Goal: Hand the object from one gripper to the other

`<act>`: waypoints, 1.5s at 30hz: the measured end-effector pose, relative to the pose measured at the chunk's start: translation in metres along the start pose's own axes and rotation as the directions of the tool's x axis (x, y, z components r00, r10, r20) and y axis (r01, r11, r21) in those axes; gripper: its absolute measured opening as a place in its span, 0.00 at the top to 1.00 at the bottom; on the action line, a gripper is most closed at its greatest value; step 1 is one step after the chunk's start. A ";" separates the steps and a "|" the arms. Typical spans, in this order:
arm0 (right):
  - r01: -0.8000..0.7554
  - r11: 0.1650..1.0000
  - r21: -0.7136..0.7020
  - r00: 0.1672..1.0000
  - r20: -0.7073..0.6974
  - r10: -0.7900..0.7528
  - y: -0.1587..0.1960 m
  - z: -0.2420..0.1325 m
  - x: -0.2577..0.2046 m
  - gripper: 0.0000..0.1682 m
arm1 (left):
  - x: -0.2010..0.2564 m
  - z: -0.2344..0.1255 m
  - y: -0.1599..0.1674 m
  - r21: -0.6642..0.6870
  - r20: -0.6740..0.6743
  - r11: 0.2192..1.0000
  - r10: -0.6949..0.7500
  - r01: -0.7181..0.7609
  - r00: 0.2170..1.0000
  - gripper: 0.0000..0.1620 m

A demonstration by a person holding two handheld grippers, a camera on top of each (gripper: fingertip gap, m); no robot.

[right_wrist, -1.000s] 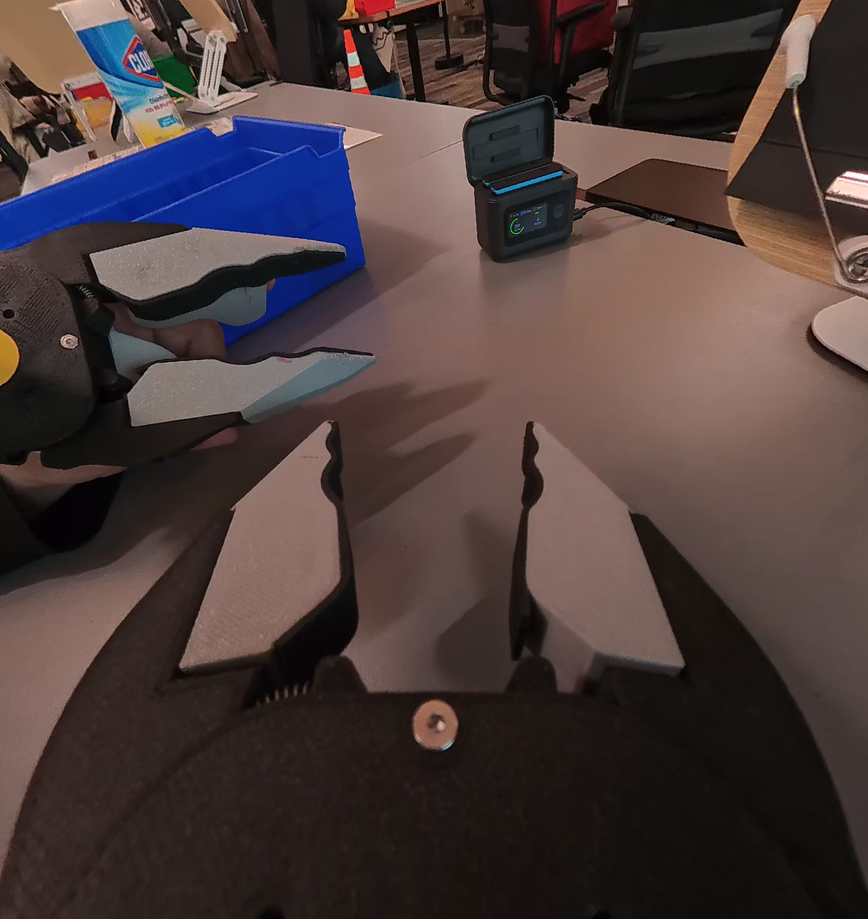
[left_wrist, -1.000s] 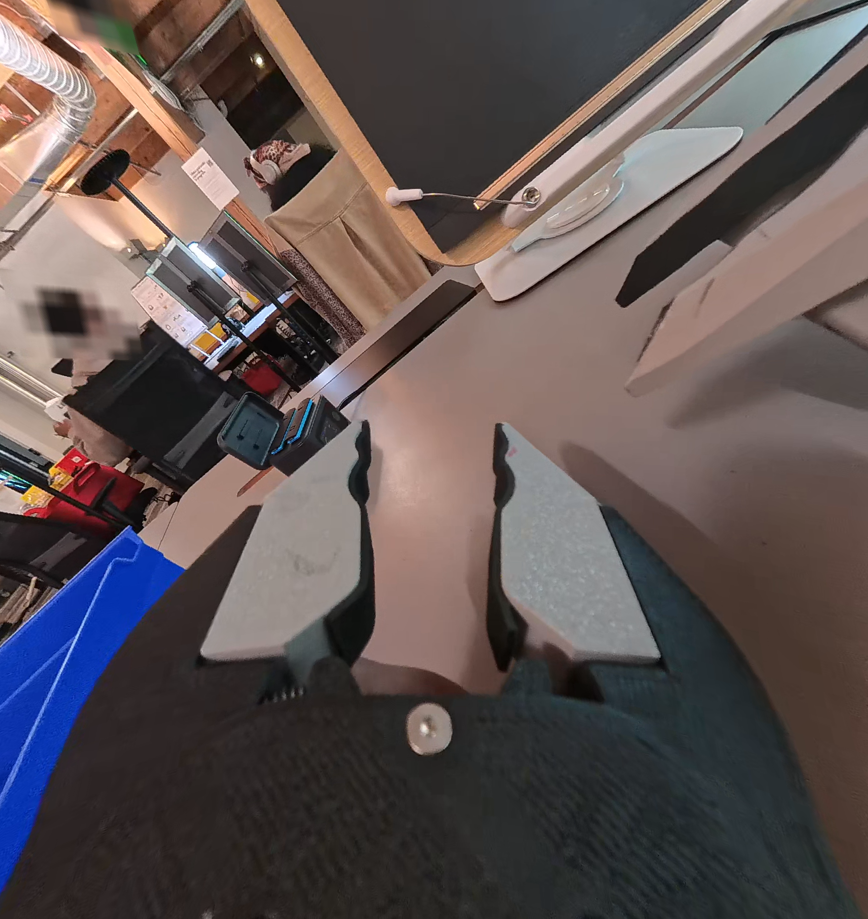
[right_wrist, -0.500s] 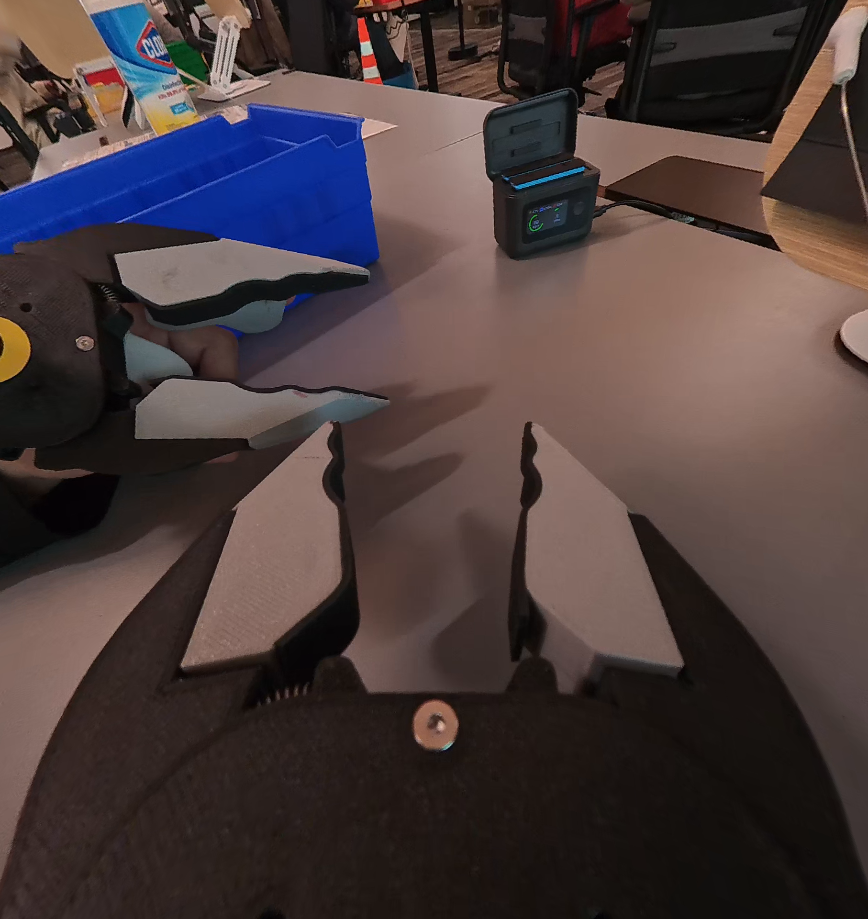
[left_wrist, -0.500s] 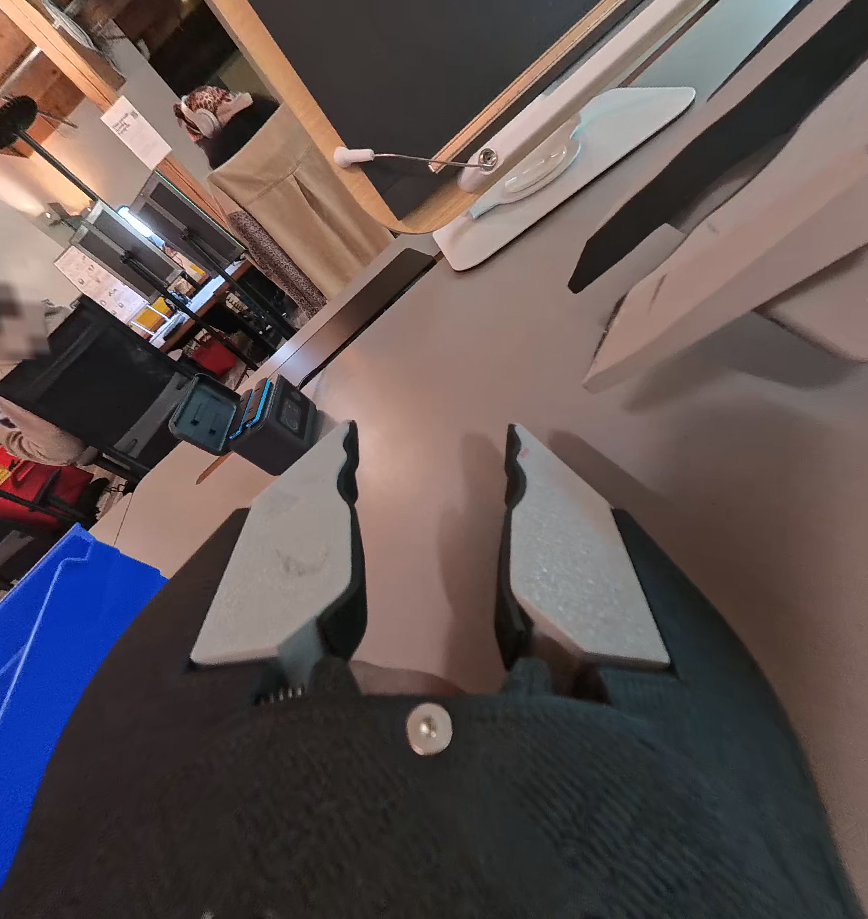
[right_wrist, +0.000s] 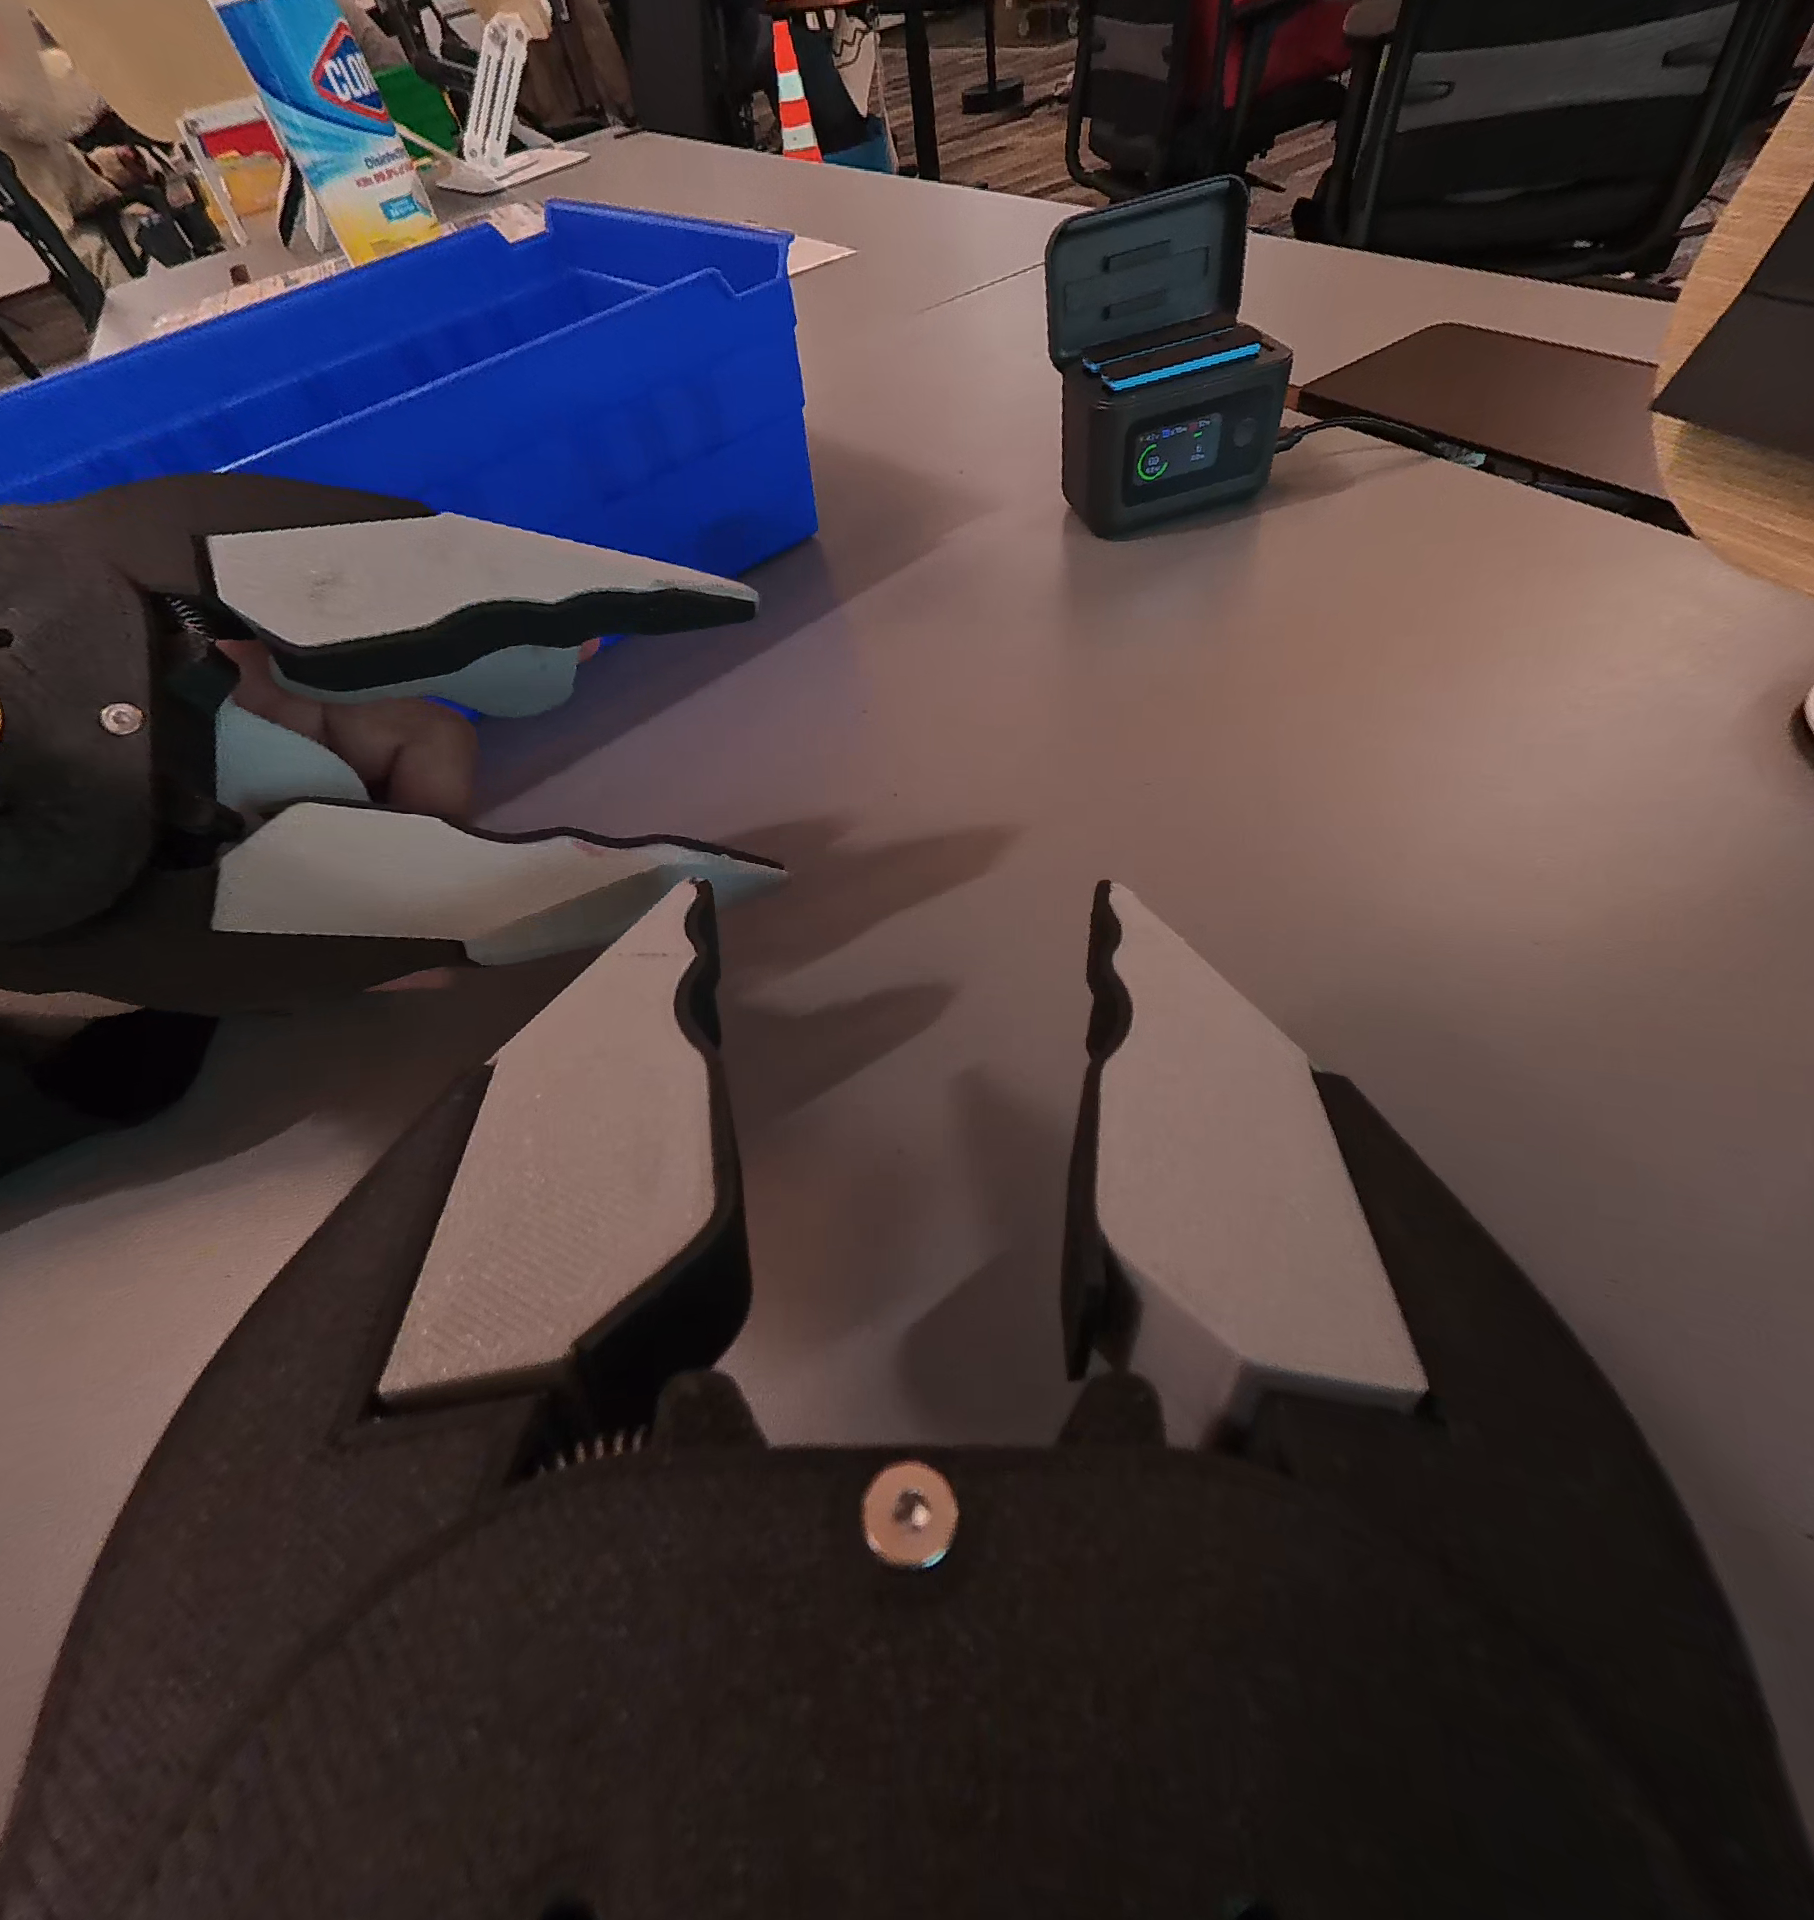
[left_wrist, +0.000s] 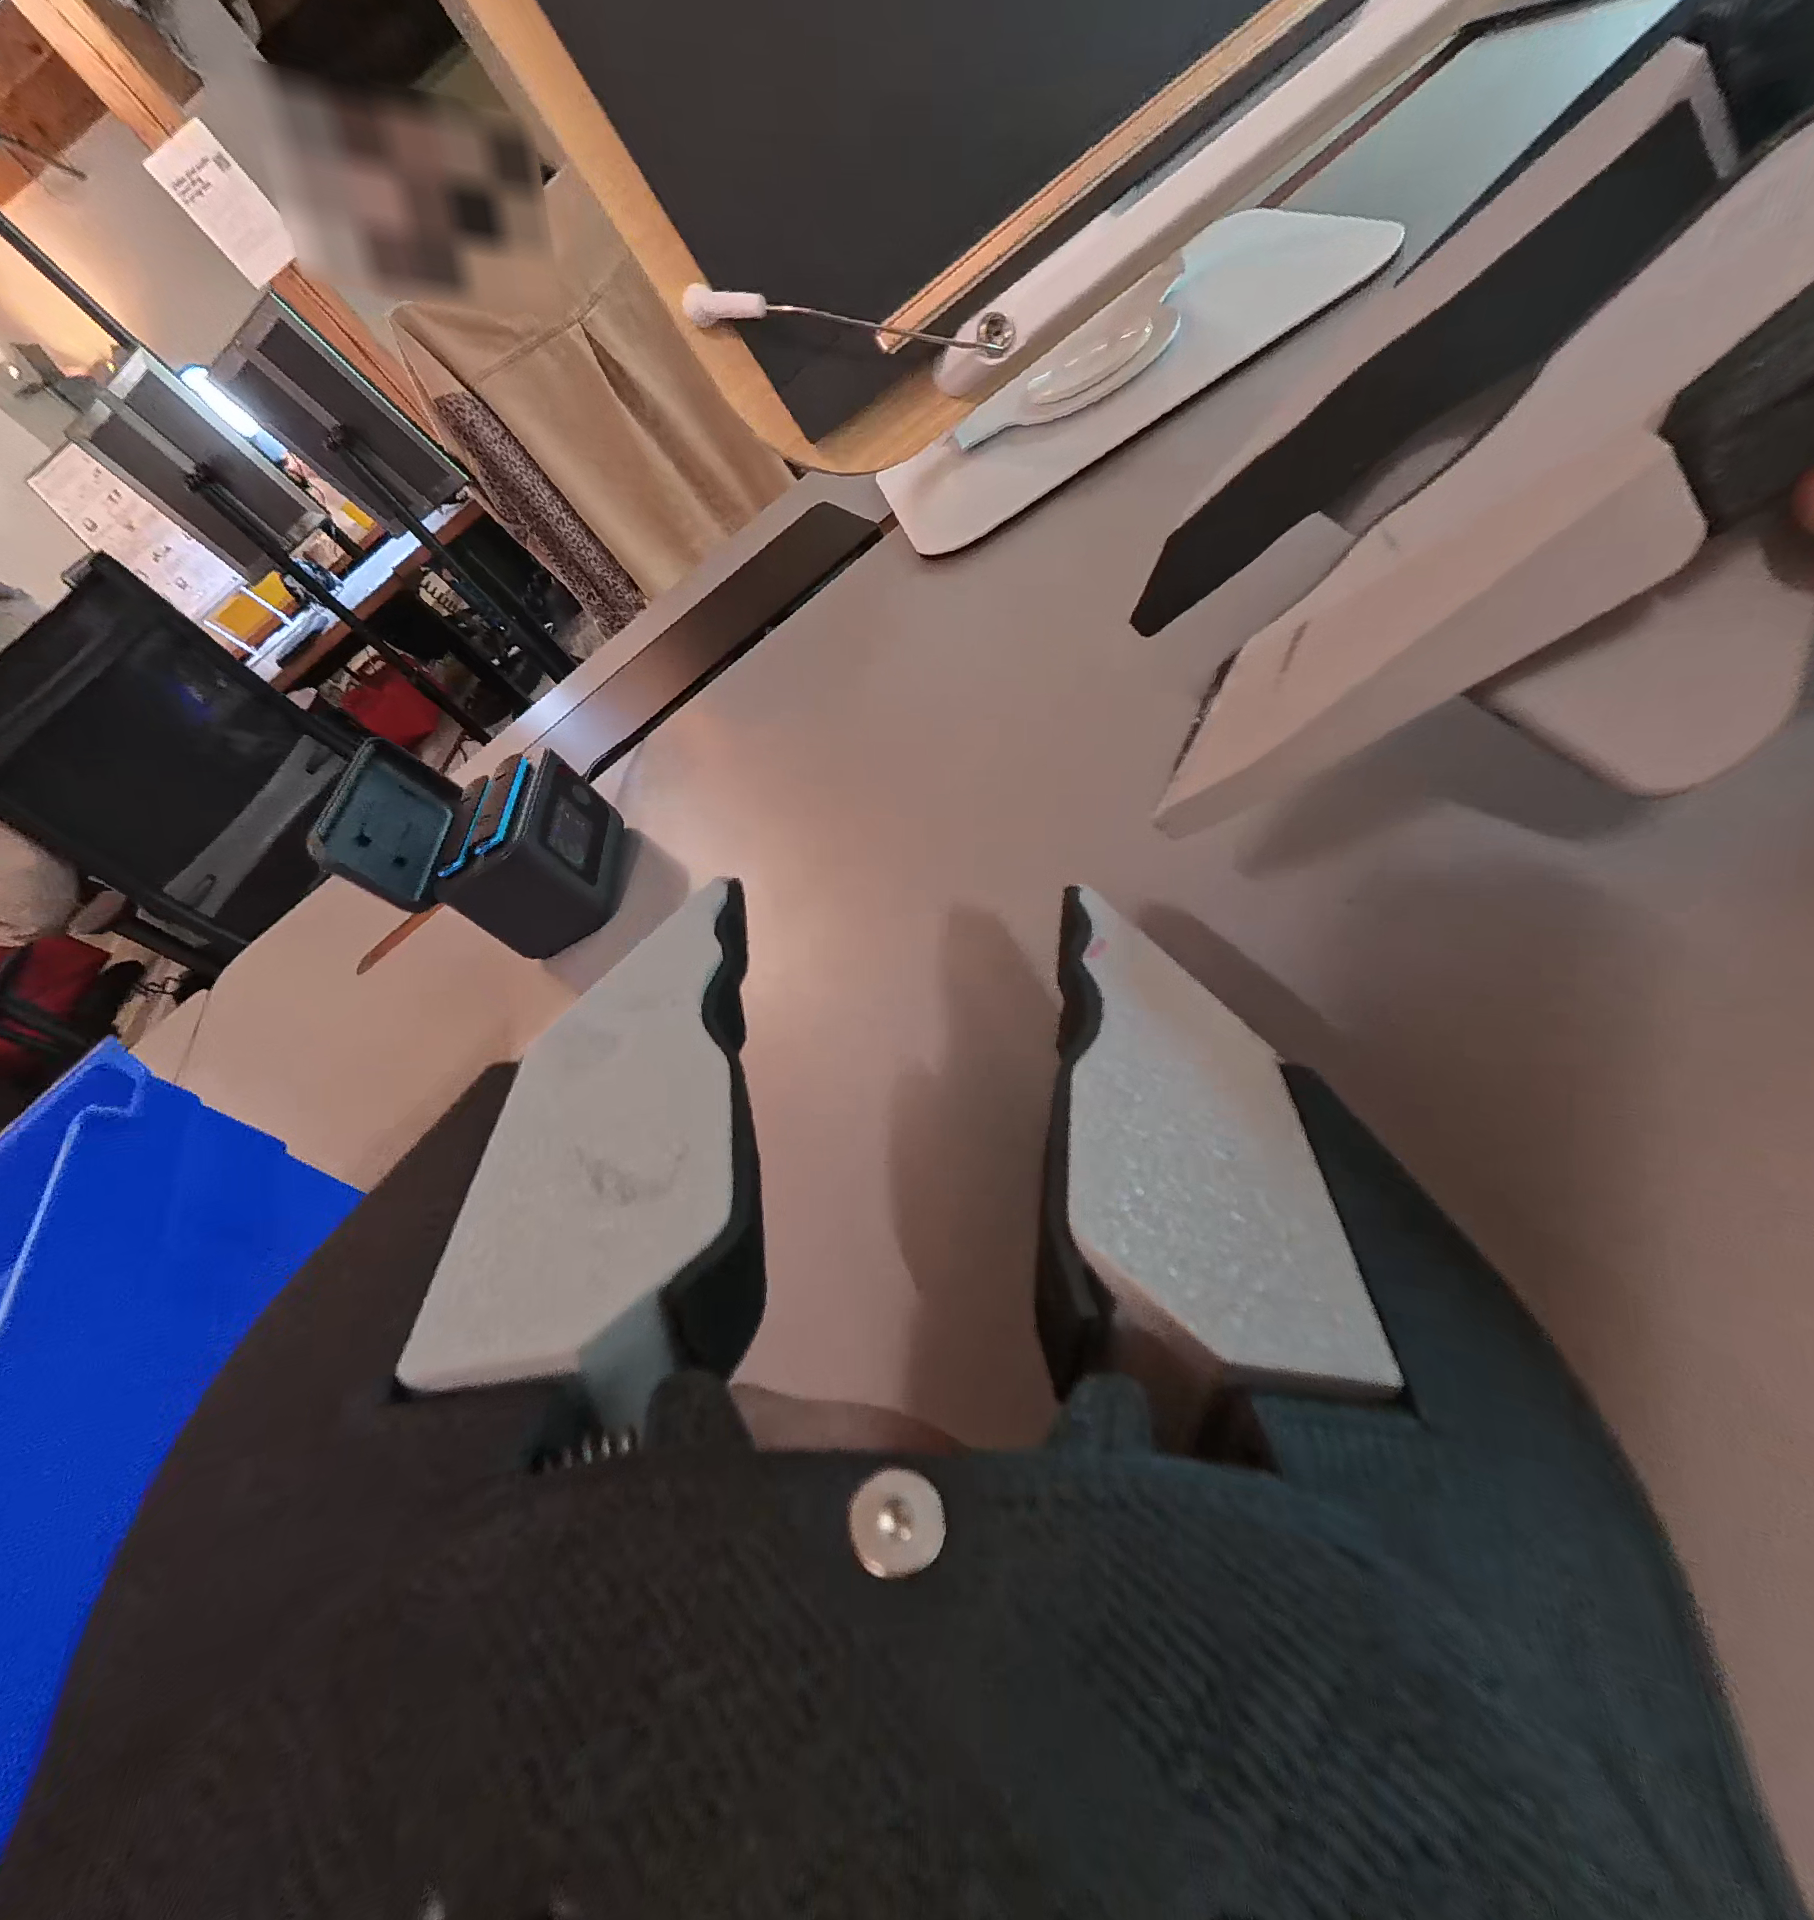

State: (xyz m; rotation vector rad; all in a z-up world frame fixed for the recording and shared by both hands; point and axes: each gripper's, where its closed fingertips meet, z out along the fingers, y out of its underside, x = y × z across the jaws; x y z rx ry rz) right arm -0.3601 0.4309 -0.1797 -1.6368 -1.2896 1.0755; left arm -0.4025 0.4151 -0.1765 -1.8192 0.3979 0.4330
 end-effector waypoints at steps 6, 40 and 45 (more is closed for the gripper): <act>-0.015 1.000 0.006 1.000 0.003 0.015 -0.001 -0.001 0.001 0.59 | -0.002 -0.008 -0.001 0.014 0.014 0.999 -0.034 0.034 0.999 0.64; -0.011 1.000 0.008 1.000 0.013 0.011 -0.001 -0.002 -0.001 0.60 | -0.019 -0.135 -0.072 0.121 -0.175 0.986 -0.089 0.111 0.981 0.67; -0.012 1.000 0.010 1.000 0.017 0.011 -0.001 -0.002 -0.002 0.60 | -0.145 -0.135 -0.048 0.005 0.066 0.992 -0.127 0.127 0.990 0.60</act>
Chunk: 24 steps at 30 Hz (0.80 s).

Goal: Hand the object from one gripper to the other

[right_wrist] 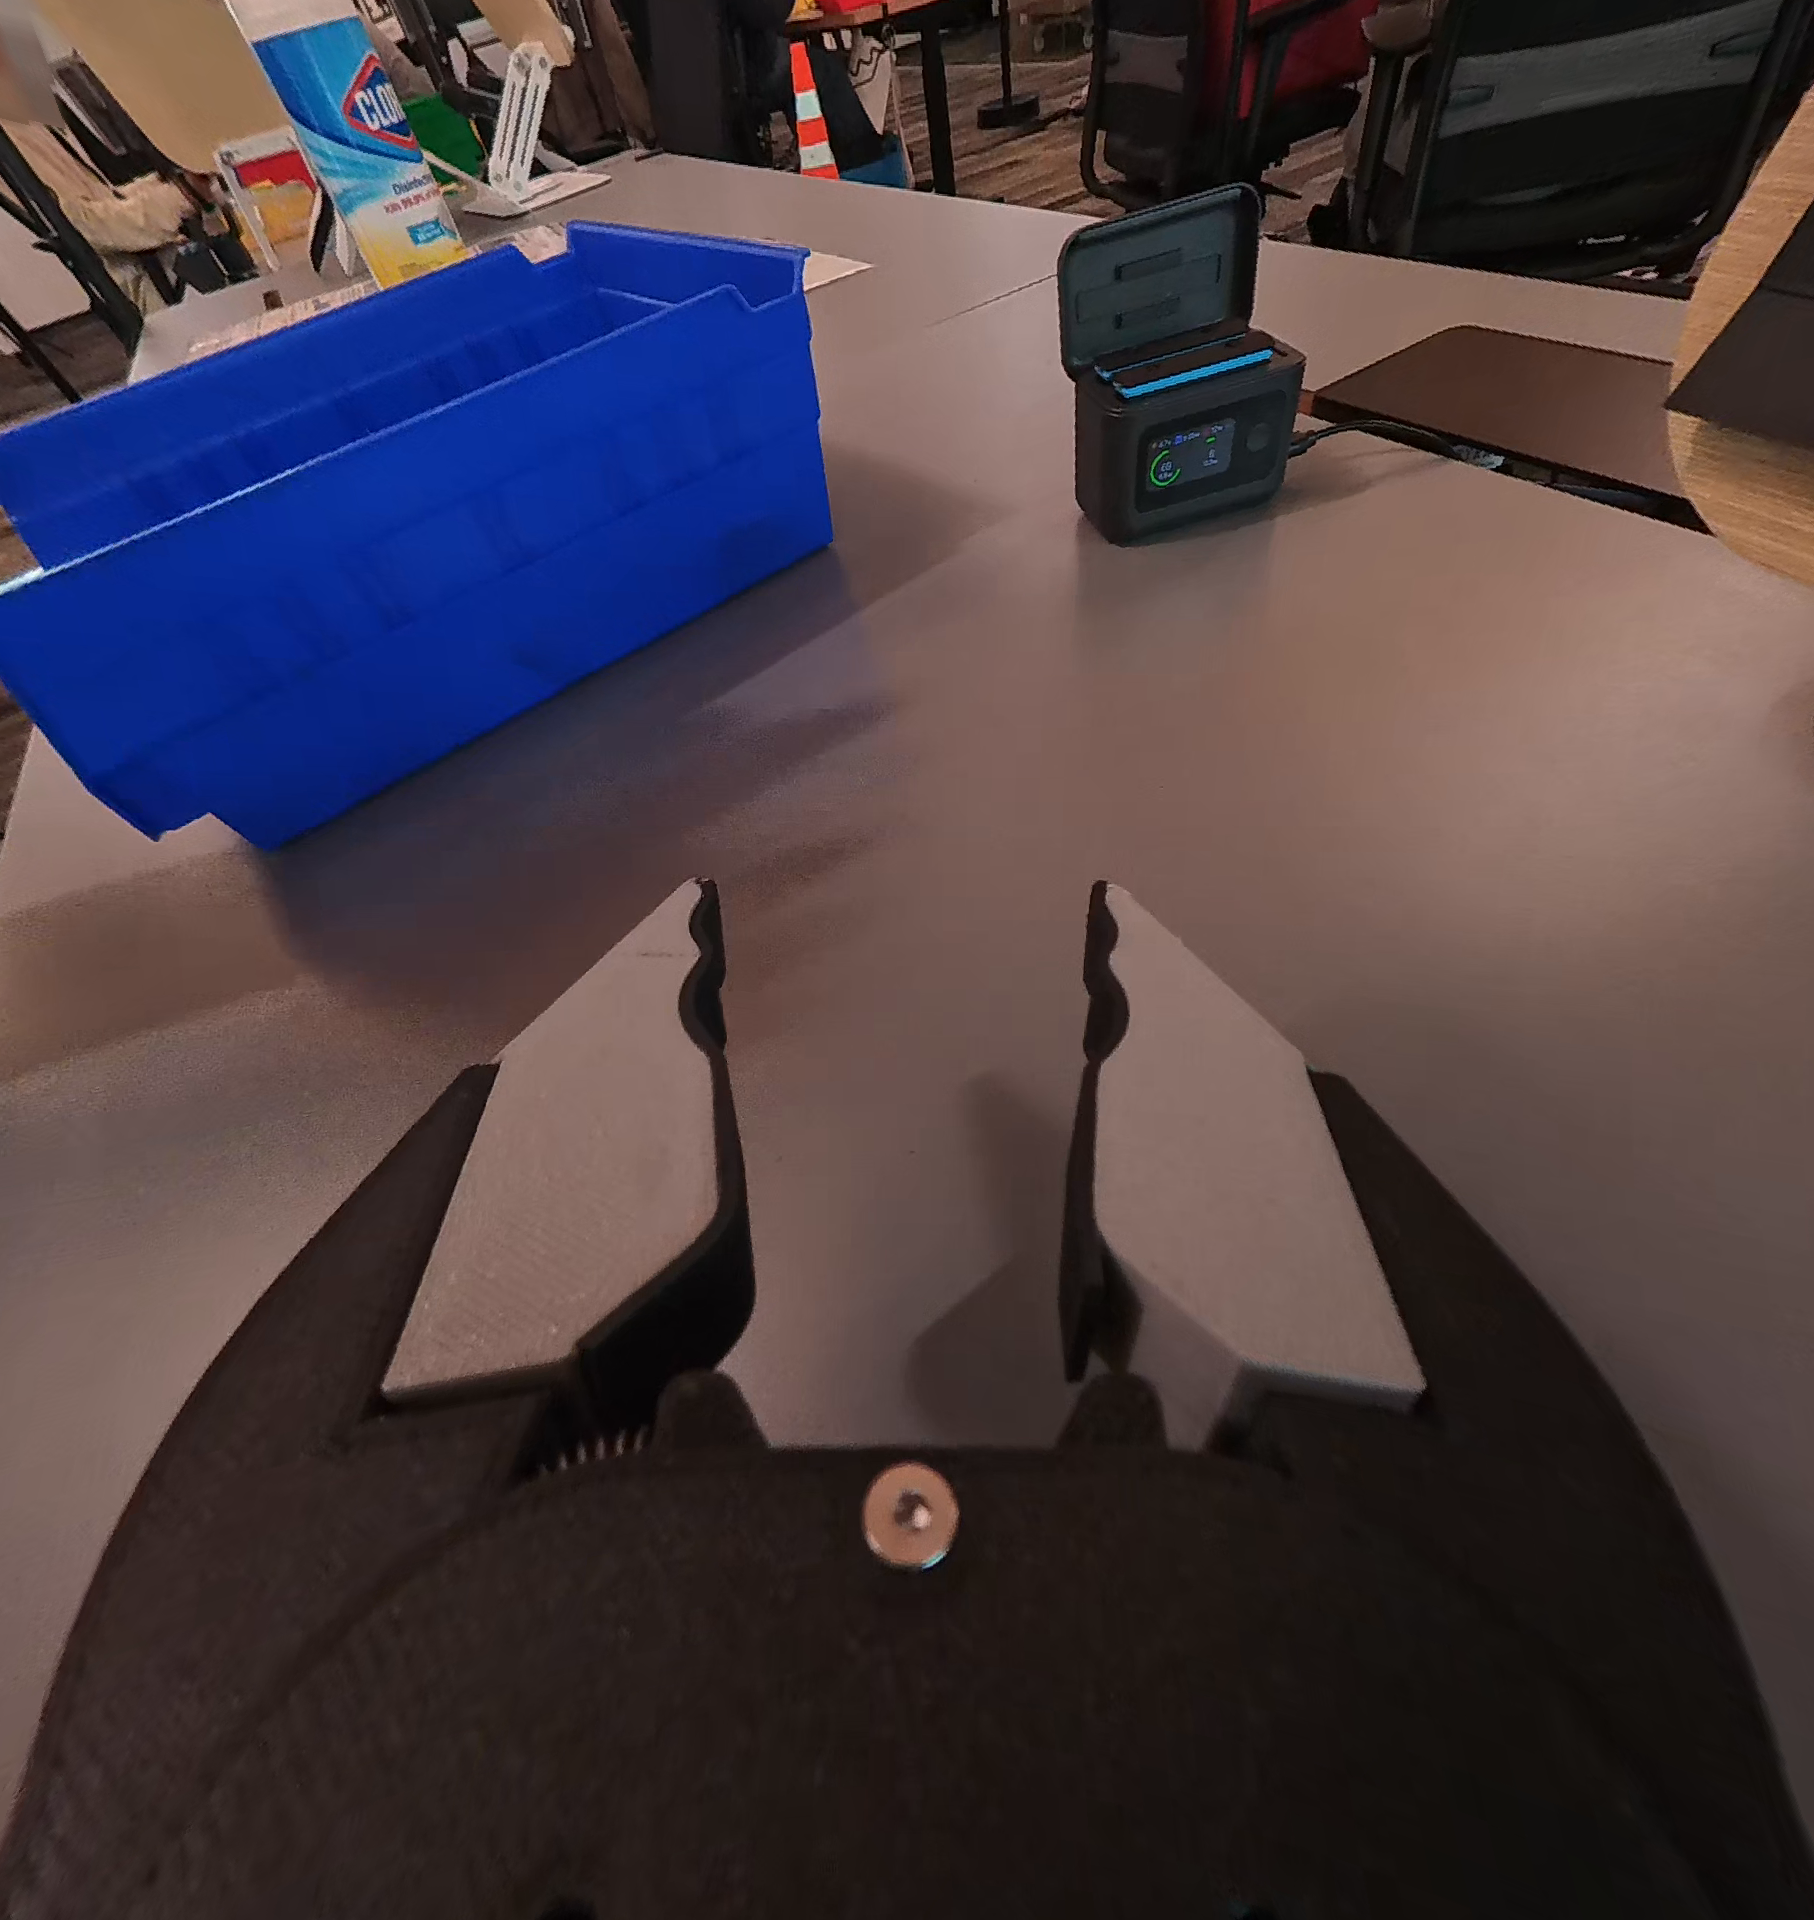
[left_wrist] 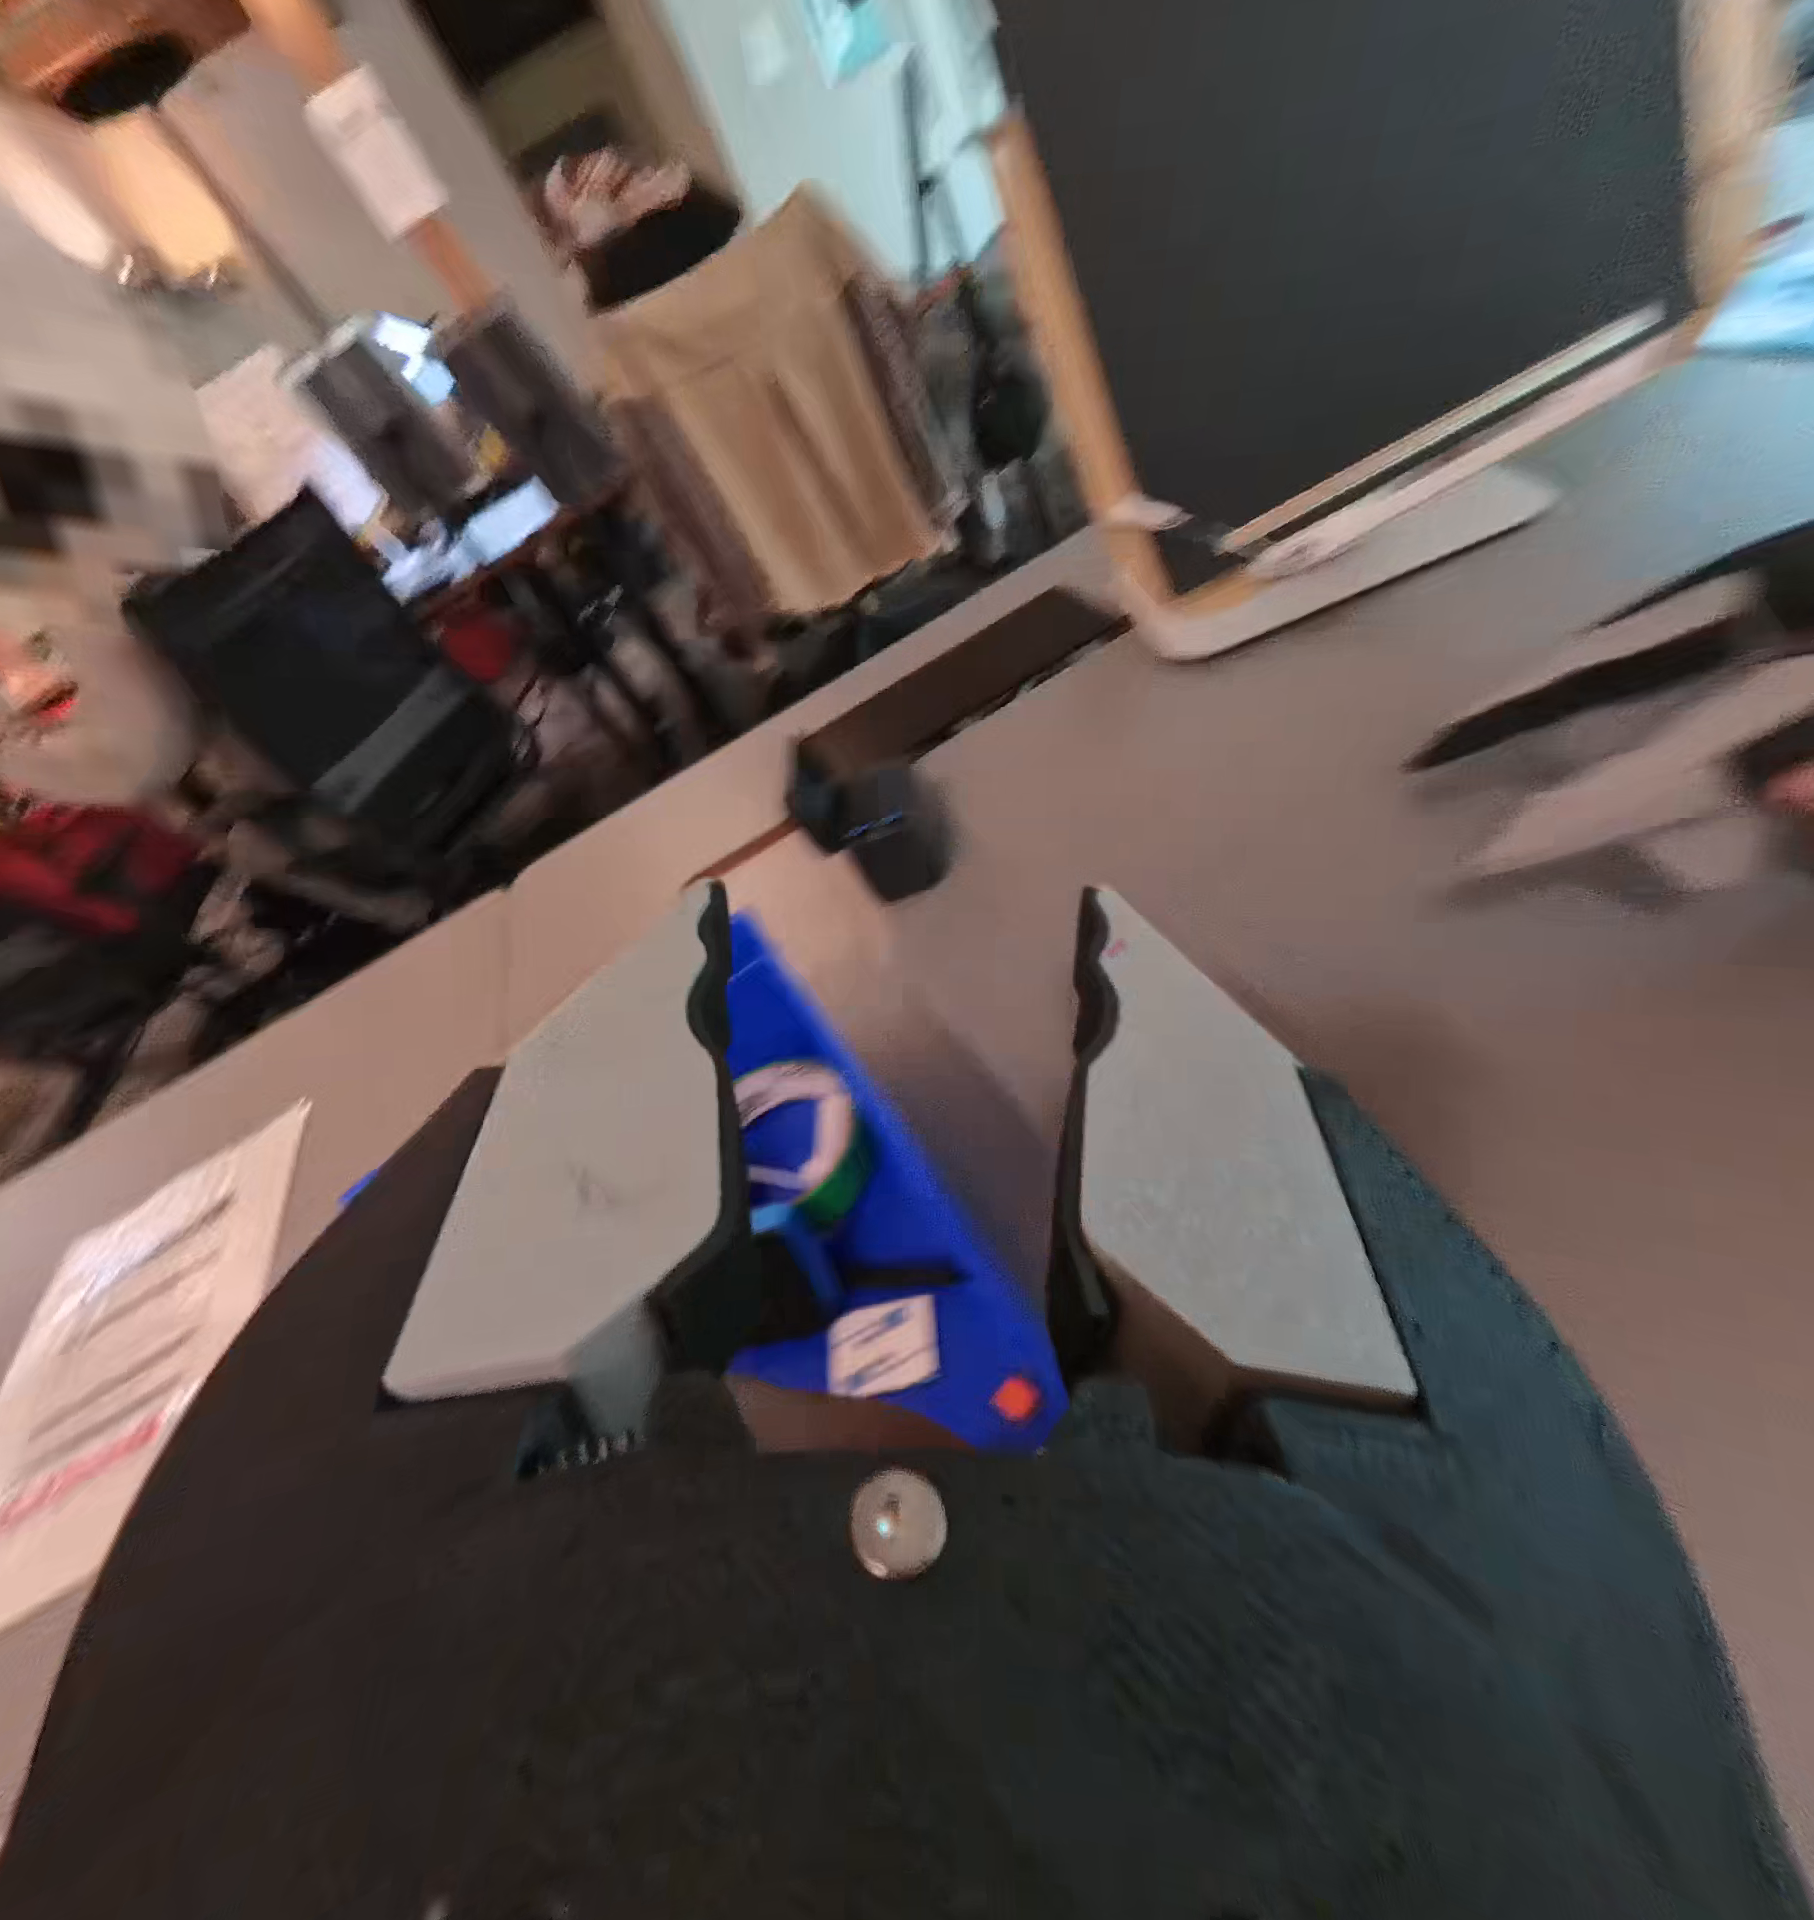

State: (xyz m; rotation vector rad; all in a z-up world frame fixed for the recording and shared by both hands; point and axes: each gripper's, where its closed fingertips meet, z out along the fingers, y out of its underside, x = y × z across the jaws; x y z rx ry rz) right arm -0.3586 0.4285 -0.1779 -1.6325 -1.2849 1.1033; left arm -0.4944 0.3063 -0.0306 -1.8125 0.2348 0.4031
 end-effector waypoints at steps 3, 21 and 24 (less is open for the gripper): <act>0.003 1.000 -0.001 1.000 0.001 -0.003 0.000 0.000 -0.001 0.60 | -0.065 0.023 0.055 -0.168 0.089 0.980 -0.092 0.107 0.992 0.59; -0.007 1.000 -0.016 1.000 0.014 0.007 0.002 0.001 -0.003 0.61 | -0.066 0.082 0.217 -0.564 0.045 0.783 -0.291 0.264 0.956 0.61; -0.009 1.000 -0.009 1.000 0.014 0.009 0.001 0.000 -0.004 0.61 | -0.067 0.079 0.218 -0.571 0.042 0.778 -0.292 0.262 0.956 0.63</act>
